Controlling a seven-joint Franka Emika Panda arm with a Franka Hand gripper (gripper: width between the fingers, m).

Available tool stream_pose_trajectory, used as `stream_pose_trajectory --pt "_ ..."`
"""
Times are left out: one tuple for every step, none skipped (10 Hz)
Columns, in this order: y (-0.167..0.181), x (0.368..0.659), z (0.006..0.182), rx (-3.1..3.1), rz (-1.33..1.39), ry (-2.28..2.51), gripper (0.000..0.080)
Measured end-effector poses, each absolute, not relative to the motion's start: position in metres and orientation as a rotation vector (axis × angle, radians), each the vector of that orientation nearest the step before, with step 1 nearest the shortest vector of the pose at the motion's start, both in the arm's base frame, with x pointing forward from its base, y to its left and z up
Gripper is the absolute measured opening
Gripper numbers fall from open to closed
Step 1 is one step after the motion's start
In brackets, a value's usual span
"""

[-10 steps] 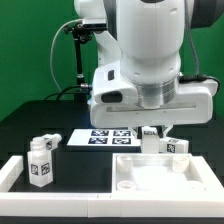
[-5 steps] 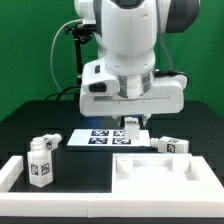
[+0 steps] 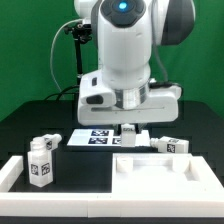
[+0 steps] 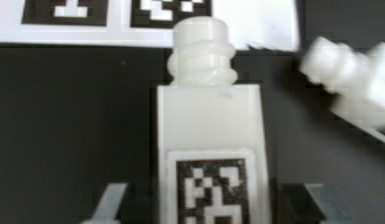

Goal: Assemble one leg

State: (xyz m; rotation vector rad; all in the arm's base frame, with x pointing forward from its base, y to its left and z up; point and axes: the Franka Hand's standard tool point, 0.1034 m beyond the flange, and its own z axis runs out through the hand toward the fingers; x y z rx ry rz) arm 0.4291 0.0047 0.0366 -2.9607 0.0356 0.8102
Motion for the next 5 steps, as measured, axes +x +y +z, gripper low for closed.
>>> stream_pose_trajectory --pt "0.0001 0.4146 0.0247 -2.957 0.811 0.047 0.0284" --pt "0.0013 0.4070 0.0158 -2.964 0.796 0.046 0.0284" --pt "0.0038 0.4059 0.0159 -2.969 0.787 0.054 0.0284" --pt "0.0066 0.4052 0.0160 -2.969 0.789 0.047 0.0284" --pt "0.0063 0.4054 0.0160 -2.967 0.789 0.037 0.0284"
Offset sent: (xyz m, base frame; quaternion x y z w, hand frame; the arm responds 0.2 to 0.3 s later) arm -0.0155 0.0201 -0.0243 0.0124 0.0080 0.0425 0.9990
